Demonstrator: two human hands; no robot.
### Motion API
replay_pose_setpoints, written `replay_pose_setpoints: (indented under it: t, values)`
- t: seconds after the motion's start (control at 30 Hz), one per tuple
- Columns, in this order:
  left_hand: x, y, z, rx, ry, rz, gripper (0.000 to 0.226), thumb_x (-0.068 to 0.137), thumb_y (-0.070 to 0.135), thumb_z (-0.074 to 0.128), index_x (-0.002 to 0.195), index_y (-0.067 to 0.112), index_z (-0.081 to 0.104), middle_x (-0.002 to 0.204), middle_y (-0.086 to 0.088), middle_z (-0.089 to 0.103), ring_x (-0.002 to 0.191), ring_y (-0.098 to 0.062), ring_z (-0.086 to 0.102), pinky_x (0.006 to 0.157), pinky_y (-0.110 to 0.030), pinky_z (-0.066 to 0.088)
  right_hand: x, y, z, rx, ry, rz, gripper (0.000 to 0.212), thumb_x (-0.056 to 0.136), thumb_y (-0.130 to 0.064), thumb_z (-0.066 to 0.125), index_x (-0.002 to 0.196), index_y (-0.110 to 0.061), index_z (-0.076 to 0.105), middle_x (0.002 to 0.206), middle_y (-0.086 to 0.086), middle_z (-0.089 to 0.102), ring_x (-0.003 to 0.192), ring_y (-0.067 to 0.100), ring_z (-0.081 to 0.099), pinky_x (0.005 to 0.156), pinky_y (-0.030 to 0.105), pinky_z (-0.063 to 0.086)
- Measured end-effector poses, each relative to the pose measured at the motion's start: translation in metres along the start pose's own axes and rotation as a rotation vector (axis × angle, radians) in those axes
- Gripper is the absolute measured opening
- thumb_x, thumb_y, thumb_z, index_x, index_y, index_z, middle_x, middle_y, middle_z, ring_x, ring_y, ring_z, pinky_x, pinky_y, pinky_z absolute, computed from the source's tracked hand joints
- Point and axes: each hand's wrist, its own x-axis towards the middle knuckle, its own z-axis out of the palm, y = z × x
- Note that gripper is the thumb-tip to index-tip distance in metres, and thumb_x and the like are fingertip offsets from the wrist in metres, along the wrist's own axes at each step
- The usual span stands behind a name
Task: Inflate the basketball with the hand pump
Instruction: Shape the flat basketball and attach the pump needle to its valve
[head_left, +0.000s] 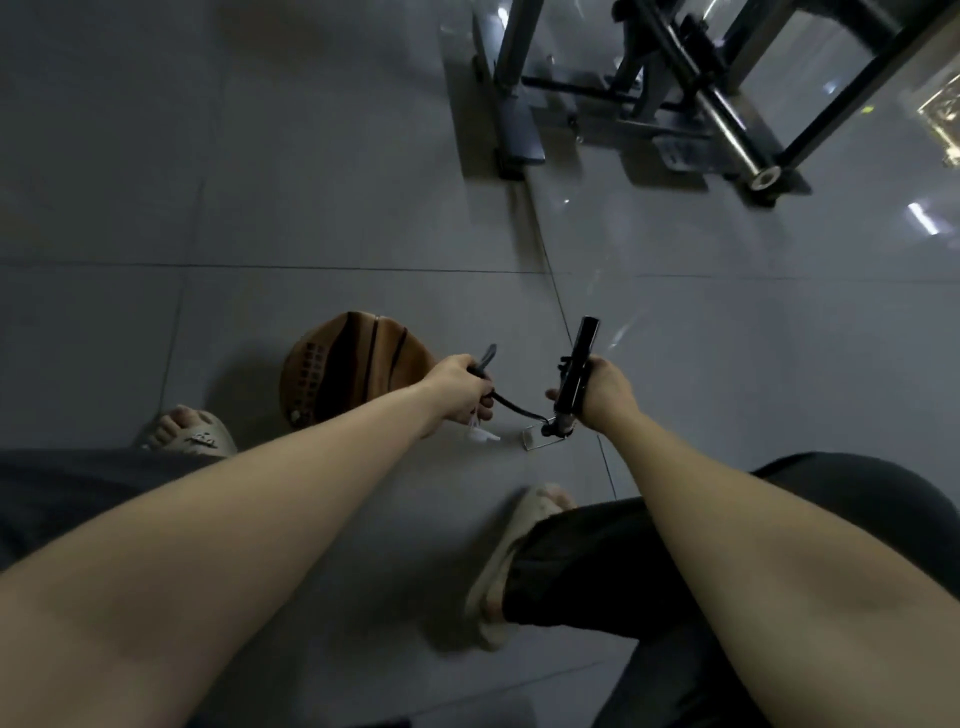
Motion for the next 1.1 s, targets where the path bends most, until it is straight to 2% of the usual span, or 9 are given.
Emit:
replay_pose_setpoints:
  t: [0.13,0.27,0.37,0.43,0.57,0.67,0.87,0.97,1.1]
  values:
    - [-0.02,-0.003,-0.001,0.042,0.0,-0.012,0.007,0.102,0.005,0.05,0.096,0.009,0.051,0.08,-0.014,0.058,0.063,-0.022,0.06,0.048,-0.026,0.048,-0.021,-0.003,0.002,-0.219,-0.022,-0.033,0.052,0.079,-0.018,0.083,0.126,-0.017,0.061,0.083,-0.013,0.066,0.067,0.003,0.058,0.051,0.016,0.041]
    - [-0.03,0.006,-0.005,-0.041,0.014,-0.021,0.013,0.101,-0.003,0.046,0.099,0.01,0.045,0.074,-0.011,0.047,0.057,-0.019,0.049,0.045,-0.025,0.043,-0.024,-0.014,0.005,-0.306,-0.037,-0.09,0.062,0.081,-0.037,0.081,0.133,-0.014,0.058,0.122,0.007,0.067,0.106,0.026,0.065,0.076,0.028,0.046]
    - [-0.025,0.014,-0.011,-0.131,0.085,0.021,0.012,0.099,-0.003,0.049,0.093,0.007,0.047,0.077,-0.014,0.05,0.062,-0.024,0.054,0.071,-0.048,0.058,-0.019,-0.025,0.001,-0.268,-0.026,-0.088,0.061,0.08,-0.04,0.081,0.13,-0.012,0.06,0.111,0.007,0.068,0.094,0.026,0.065,0.077,0.034,0.052]
    - [-0.024,0.022,-0.017,-0.136,0.17,0.034,0.004,0.099,0.0,0.052,0.097,0.003,0.052,0.083,-0.018,0.057,0.074,-0.031,0.061,0.082,-0.056,0.057,-0.014,-0.033,-0.006,-0.195,-0.016,-0.075,0.051,0.081,-0.037,0.081,0.122,-0.011,0.064,0.098,0.007,0.068,0.088,0.027,0.068,0.079,0.042,0.058]
    - [-0.028,0.036,-0.032,-0.192,0.255,0.044,0.006,0.102,0.002,0.05,0.107,0.001,0.053,0.083,-0.015,0.057,0.069,-0.024,0.061,0.046,-0.031,0.058,-0.003,-0.03,-0.011,0.043,-0.001,-0.029,0.04,0.074,-0.031,0.087,0.099,-0.009,0.065,0.1,0.015,0.073,0.088,0.032,0.072,0.078,0.053,0.06]
    - [-0.033,0.041,-0.043,-0.104,0.285,0.085,0.012,0.103,0.005,0.05,0.113,0.002,0.054,0.082,-0.011,0.057,0.062,-0.018,0.058,0.034,-0.018,0.045,0.005,-0.02,-0.006,0.147,0.018,-0.022,0.05,0.068,-0.03,0.09,0.106,-0.008,0.065,0.106,0.016,0.071,0.096,0.035,0.07,0.083,0.055,0.059]
    - [-0.037,0.043,-0.057,-0.046,0.224,0.051,0.011,0.101,0.005,0.052,0.111,0.001,0.055,0.079,-0.013,0.058,0.065,-0.024,0.063,0.048,-0.033,0.06,-0.006,-0.025,0.006,0.167,0.048,-0.067,0.038,0.073,-0.031,0.087,0.093,-0.007,0.065,0.095,0.016,0.071,0.09,0.036,0.07,0.081,0.056,0.058]
    - [-0.033,0.04,-0.054,-0.009,0.224,0.062,0.007,0.102,0.004,0.048,0.106,0.005,0.053,0.077,-0.011,0.055,0.061,-0.02,0.057,0.049,-0.028,0.054,-0.014,-0.032,0.014,0.075,0.036,-0.104,0.031,0.078,-0.03,0.083,0.086,-0.007,0.064,0.089,0.018,0.071,0.083,0.037,0.069,0.077,0.055,0.057]
    - [-0.019,0.028,-0.049,0.2,0.237,0.122,0.006,0.098,0.007,0.051,0.1,0.004,0.056,0.082,-0.012,0.062,0.067,-0.025,0.065,0.06,-0.032,0.061,-0.016,-0.03,0.03,0.031,-0.034,-0.075,0.035,0.083,-0.027,0.08,0.111,-0.01,0.067,0.084,-0.002,0.065,0.069,0.015,0.06,0.061,0.028,0.047]
